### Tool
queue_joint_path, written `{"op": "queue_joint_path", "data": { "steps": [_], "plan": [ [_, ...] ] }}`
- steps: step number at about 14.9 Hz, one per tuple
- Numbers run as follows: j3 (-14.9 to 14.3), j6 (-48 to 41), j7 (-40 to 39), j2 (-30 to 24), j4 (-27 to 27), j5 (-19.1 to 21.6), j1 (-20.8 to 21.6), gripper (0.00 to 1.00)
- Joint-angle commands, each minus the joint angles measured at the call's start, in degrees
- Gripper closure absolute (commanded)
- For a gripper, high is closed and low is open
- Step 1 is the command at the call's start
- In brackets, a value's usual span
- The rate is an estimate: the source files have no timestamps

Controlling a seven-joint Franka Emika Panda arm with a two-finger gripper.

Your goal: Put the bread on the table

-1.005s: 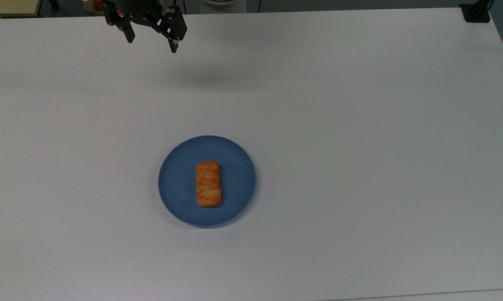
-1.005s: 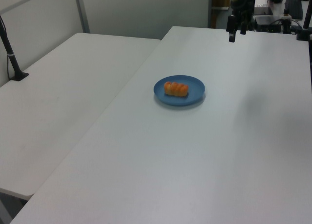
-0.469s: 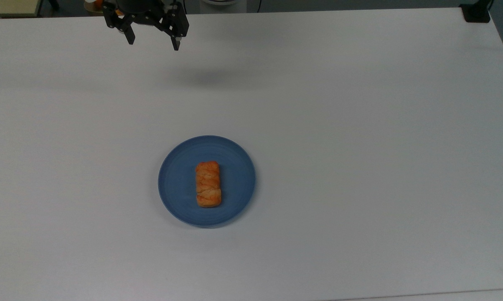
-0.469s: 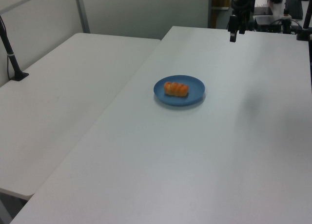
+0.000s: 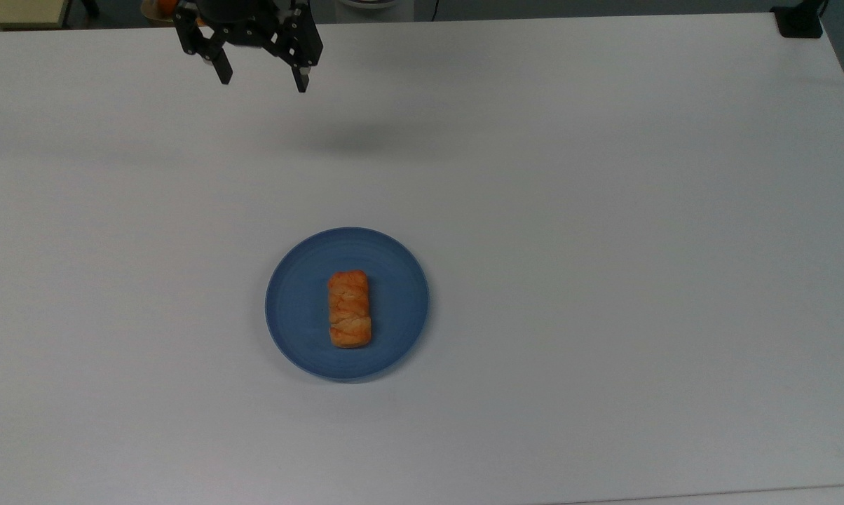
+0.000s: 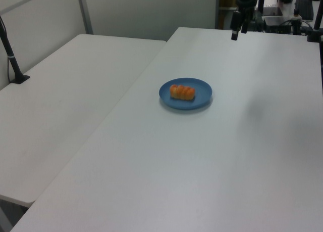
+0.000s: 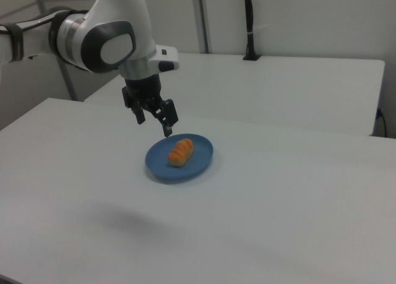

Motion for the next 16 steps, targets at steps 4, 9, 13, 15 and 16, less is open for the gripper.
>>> {"op": "queue_joint_path", "data": {
  "steps": [4, 9, 13, 15, 16],
  "plan": [
    [-0.69, 1.13, 3.24, 11.07, 10.71, 4.97, 0.27, 0.0],
    [-0.17, 4.89, 6.06, 20.74, 17.3, 4.79, 0.97, 0.0],
    [-0.25, 10.71, 8.44, 22.87, 17.23, 1.47, 2.29, 0.0],
    [-0.52, 10.97, 7.83, 22.95, 17.4, -0.13, 2.12, 0.0],
    [-0.6, 12.54, 7.82, 22.95, 17.4, -0.13, 1.86, 0.0]
  ]
}}
